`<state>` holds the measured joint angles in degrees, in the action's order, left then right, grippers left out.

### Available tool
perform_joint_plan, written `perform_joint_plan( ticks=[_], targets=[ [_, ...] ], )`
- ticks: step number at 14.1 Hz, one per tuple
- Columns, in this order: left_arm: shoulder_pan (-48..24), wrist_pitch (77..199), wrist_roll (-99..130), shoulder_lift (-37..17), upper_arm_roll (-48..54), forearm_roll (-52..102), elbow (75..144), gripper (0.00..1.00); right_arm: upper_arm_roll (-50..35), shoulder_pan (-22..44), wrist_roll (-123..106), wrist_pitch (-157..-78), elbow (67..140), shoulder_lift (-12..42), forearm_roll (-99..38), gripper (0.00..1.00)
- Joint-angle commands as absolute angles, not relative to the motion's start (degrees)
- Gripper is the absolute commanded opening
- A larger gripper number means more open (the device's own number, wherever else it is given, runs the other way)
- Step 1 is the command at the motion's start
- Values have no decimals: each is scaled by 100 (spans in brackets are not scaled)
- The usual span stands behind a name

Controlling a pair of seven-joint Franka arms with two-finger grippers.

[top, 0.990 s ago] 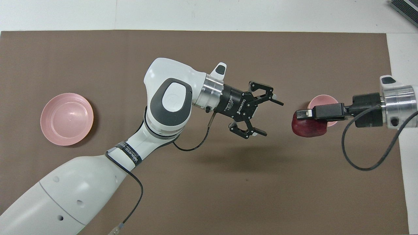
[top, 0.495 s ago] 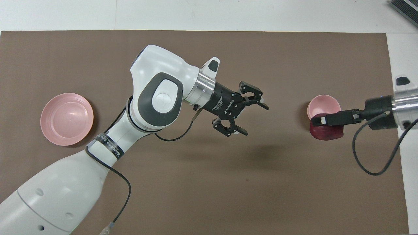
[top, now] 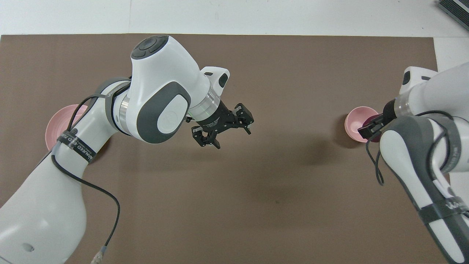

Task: Move apple from plate to bowl
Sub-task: 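Lower the apple toward the bowl while the left gripper withdraws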

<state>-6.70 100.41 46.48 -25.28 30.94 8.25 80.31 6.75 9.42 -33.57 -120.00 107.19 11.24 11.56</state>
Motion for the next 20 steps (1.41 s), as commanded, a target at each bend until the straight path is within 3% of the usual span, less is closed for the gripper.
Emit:
perform_joint_plan(
  ticks=[1,9,20],
  targets=[
    [-528,10089,4614,-2040,3006,493,8192,100,659,905,-3647,-12225,10512,1344,1580,0],
    [174,9994,4527,-1644,2980,466,8174,100,659,809,-3683,-12603,10661,1599,1547,0],
    [1511,9492,1469,-1450,2716,448,8191,100,659,791,-3533,-12850,10775,1819,1134,0]
  ],
)
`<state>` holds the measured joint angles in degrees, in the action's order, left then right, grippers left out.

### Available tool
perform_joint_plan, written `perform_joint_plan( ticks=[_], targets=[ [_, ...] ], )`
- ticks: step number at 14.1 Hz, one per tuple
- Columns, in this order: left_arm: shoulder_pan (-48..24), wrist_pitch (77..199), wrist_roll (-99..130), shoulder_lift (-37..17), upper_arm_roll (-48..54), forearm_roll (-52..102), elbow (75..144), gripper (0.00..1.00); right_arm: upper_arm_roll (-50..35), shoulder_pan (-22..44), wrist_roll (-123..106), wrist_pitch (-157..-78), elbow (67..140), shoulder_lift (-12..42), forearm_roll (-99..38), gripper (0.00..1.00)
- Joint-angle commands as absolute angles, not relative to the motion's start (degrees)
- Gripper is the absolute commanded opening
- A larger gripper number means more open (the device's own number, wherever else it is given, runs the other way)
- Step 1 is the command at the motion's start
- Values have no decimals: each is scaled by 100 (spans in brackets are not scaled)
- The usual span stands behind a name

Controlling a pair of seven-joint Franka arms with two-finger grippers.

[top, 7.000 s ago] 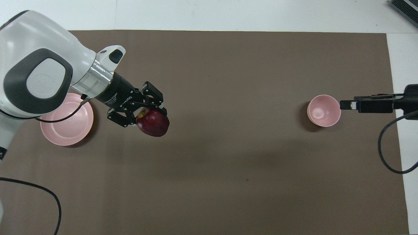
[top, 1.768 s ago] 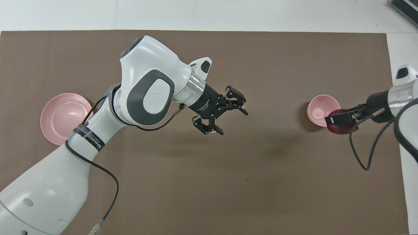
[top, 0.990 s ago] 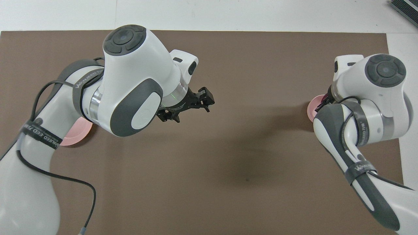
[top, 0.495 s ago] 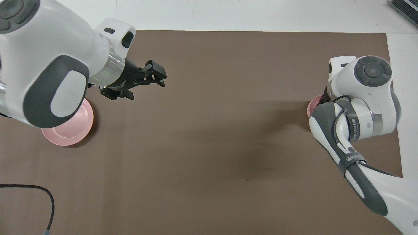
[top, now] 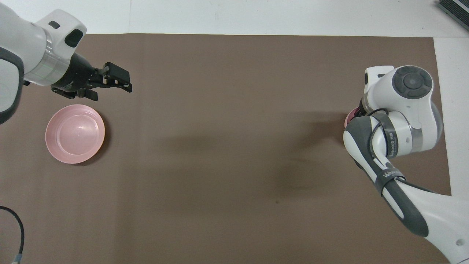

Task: Move apple from plate to bowl
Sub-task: 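Lower the apple toward the bowl while the left gripper withdraws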

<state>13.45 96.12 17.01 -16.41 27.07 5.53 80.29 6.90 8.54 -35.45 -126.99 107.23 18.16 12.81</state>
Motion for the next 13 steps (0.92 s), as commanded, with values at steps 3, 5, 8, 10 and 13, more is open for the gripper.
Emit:
perform_joint_plan(
  ticks=[3,5,8,10,13],
  targets=[
    [1285,9343,977,-1231,2192,255,8191,100,659,756,-3594,-12885,10784,1881,1134,0],
    [855,9176,530,-1038,1533,255,8218,100,659,616,-3700,-12885,10819,1872,1134,0],
    [230,8975,143,-713,618,255,8253,100,659,624,-3639,-12893,10846,1881,1134,0],
    [10,8921,9,-476,291,255,8410,100,659,633,-3630,-12893,10872,1881,1134,0],
    [-97,8982,9,86,97,246,9015,100,659,642,-3604,-12894,10934,1863,1125,0]
  ],
)
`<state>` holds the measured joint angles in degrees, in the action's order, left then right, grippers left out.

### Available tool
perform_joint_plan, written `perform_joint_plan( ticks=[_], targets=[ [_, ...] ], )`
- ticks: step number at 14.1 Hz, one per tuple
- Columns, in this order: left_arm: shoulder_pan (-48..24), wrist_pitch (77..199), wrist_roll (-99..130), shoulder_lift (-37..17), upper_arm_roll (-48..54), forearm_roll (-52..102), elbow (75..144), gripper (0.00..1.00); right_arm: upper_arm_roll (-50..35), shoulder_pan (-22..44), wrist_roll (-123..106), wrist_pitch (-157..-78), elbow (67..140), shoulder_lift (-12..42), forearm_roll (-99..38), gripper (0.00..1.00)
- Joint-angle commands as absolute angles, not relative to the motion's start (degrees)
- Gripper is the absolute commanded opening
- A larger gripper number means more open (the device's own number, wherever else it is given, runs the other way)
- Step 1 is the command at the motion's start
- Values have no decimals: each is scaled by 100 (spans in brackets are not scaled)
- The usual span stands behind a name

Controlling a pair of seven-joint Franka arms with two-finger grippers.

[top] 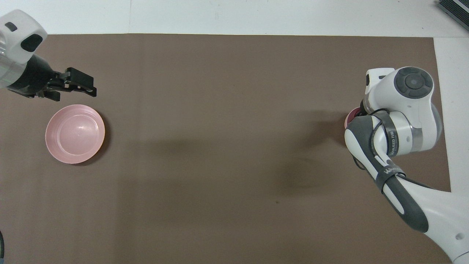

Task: Move apple from plate to bowl
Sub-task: 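Lower the apple toward the bowl while the left gripper withdraws, then place the apple into the pink bowl with the right gripper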

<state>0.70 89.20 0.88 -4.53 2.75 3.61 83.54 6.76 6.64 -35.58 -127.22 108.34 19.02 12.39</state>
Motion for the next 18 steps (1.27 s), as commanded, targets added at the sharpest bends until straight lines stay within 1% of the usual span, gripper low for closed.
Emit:
perform_joint_plan(
  ticks=[1,2,7,10,11,12,13,14,16,18],
  targets=[
    [-88,9009,9,314,105,246,9287,100,659,633,-3604,-12894,10934,1872,1108,0],
    [-88,9017,9,386,123,246,9412,100,659,659,-3560,-12894,10934,1872,1107,0],
    [-44,9018,-149,360,97,220,9387,100,659,677,-3516,-13008,10942,1881,1107,0],
    [-105,8974,-149,369,140,-263,9378,100,659,677,-3524,-13034,10934,1925,1108,0],
    [-97,8991,-149,369,149,-246,9378,100,659,677,-3516,-13034,10942,1916,1107,7],
    [-97,8983,-149,369,149,-229,9378,100,659,685,-3516,-13034,10942,1916,1107,27],
    [-97,8991,-149,369,149,-220,9369,100,659,677,-3516,-13034,10942,1916,1107,51],
    [-79,8991,-115,352,149,-202,9343,100,659,677,-3533,-13025,10942,1916,1099,68],
    [-27,8965,-88,352,149,-202,9334,100,659,668,-3542,-12999,10942,1916,1099,100],
    [-9,8965,-88,352,106,-202,9334,100,659,668,-3533,-12938,10934,1916,1099,100]
  ],
)
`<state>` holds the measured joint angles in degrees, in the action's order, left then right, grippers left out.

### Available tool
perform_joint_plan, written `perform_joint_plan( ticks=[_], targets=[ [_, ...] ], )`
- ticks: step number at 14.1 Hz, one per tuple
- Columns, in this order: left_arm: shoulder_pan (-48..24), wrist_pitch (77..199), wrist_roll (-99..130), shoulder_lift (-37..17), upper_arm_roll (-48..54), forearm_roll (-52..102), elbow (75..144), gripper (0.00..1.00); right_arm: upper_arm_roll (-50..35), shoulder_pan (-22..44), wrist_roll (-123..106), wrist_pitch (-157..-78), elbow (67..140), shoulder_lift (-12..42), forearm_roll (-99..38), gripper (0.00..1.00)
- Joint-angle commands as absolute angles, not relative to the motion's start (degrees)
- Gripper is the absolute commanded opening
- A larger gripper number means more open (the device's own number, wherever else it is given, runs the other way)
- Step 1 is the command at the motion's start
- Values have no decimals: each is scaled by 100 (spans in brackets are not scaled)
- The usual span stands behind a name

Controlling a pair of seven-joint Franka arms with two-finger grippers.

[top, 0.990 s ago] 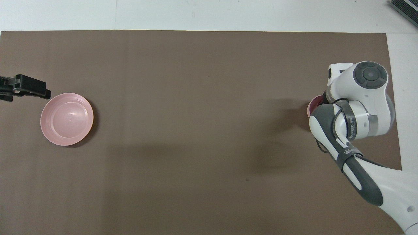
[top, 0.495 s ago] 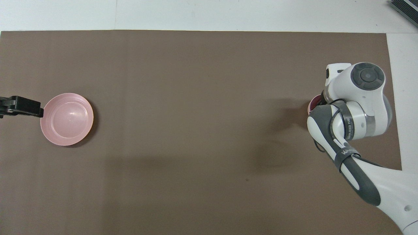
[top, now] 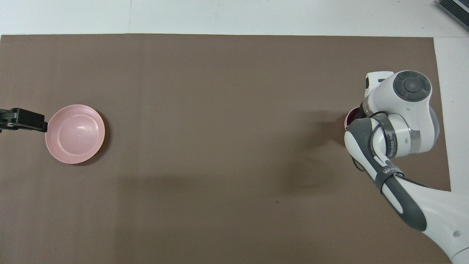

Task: Move apple from plate to bowl
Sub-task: 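Place the apple into the pink bowl with the right gripper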

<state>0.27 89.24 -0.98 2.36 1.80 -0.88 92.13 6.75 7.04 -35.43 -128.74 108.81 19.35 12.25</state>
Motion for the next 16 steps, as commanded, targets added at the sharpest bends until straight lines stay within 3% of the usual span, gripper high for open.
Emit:
perform_joint_plan(
  ticks=[1,8,13,16],
  targets=[
    [-9,8965,-79,352,97,-202,9334,100,659,668,-3533,-12920,10925,1907,1099,100],
    [-9,8965,-79,352,97,-202,9334,100,659,694,-2850,-12271,10679,1329,607,100],
    [-9,8965,-79,352,97,-202,9334,100,624,721,-1050,-11269,10468,511,536,100],
    [-9,8965,-79,352,97,-202,9334,100,685,633,-309,-10410,10266,71,-192,100]
  ],
)
